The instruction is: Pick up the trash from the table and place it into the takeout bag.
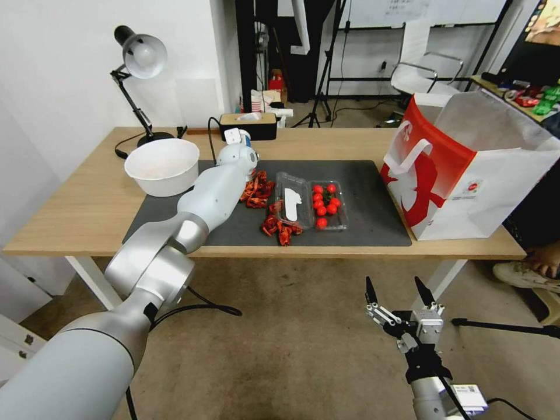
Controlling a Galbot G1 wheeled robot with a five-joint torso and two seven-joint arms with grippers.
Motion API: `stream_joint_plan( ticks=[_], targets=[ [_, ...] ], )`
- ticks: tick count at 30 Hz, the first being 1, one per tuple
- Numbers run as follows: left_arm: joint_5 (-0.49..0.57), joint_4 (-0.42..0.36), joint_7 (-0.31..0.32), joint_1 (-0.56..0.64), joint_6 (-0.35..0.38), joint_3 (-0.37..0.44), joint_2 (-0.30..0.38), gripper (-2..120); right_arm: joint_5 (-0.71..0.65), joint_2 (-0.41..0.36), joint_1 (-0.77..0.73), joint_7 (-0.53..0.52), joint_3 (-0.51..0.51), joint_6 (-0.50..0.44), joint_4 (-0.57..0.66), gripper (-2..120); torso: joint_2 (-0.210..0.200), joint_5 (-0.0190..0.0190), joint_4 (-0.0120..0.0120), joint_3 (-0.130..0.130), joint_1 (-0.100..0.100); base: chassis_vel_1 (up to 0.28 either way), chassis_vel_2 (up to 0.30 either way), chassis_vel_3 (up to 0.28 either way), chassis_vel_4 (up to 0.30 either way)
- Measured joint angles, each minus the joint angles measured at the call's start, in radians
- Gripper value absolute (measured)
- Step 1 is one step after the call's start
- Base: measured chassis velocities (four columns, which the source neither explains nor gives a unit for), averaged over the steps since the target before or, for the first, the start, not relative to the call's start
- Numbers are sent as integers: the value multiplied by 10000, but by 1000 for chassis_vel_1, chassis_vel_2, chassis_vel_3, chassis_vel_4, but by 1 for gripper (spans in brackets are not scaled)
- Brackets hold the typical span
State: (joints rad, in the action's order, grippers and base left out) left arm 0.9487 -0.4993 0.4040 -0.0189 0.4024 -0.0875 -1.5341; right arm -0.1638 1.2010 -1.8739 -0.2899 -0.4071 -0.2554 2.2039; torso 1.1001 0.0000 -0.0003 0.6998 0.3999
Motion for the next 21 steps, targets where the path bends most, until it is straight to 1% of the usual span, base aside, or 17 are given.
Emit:
stream_joint_plan(
  ticks=[1,2,3,4,5,6,7,9,10,11,13,14,15,16,17,20,21],
  targets=[
    [-2,-141,30,61,1,-38,51,49,14,18,-1,0,11,-2,0,100,0,-1,1,0,1,0,0,0,0],
    [0,-495,100,187,21,-112,184,49,51,55,0,2,37,-6,-2,100,0,-1,1,1,0,0,0,0,0],
    [0,-495,100,187,21,-112,184,49,51,55,0,2,37,-6,-2,100,0,-1,1,1,0,0,0,0,0],
    [7,-907,147,317,37,-201,351,49,75,79,5,3,65,-8,-5,100,-2,-3,2,4,1,0,0,0,0],
    [34,-1471,161,468,43,-343,589,49,92,93,11,6,83,-8,-7,100,-3,-6,2,4,2,0,0,0,0],
    [58,-2510,164,717,45,-576,1067,49,104,107,28,6,98,-9,-8,100,-2,-1,3,3,1,0,0,0,0],
    [58,-2510,164,717,45,-576,1067,49,104,107,28,6,98,-9,-8,100,-2,-1,3,3,1,0,0,0,0],
    [74,-3819,99,1026,52,-703,1599,49,106,109,34,6,99,-9,-6,100,-3,-3,6,3,1,0,0,0,0],
    [47,-4618,-97,1198,23,-715,1912,49,107,107,35,6,100,-9,6,100,-3,-3,6,3,1,0,0,0,0],
    [47,-4618,-97,1198,23,-715,1912,49,107,107,35,6,100,-9,6,100,-3,-3,6,3,1,0,0,0,0],
    [27,-5907,-1095,1466,-367,-719,2422,49,106,83,32,2,94,1,118,100,-2,-3,7,2,1,0,0,0,0],
    [27,-5907,-1095,1466,-367,-719,2422,49,106,83,32,2,94,1,118,100,-2,-3,7,2,1,0,0,0,0],
    [25,-6431,-1704,1541,-674,-766,2617,49,101,64,32,-1,80,16,170,100,-2,-3,5,2,1,0,0,0,0],
    [15,-7120,-2643,1561,-1183,-932,2820,49,89,40,46,-9,57,63,231,100,-2,-1,6,1,1,0,0,0,0],
    [15,-7120,-2643,1561,-1183,-932,2820,49,89,40,46,-9,57,63,231,100,-2,-1,6,1,1,0,0,0,0],
    [-196,-8213,-4064,1186,-1842,-1574,2774,49,72,62,94,-25,45,167,246,100,-2,1,3,1,0,0,0,0,0],
    [-196,-8213,-4064,1186,-1842,-1574,2774,49,72,62,94,-25,45,167,246,100,-2,1,3,1,0,0,0,0,0]
  ],
)
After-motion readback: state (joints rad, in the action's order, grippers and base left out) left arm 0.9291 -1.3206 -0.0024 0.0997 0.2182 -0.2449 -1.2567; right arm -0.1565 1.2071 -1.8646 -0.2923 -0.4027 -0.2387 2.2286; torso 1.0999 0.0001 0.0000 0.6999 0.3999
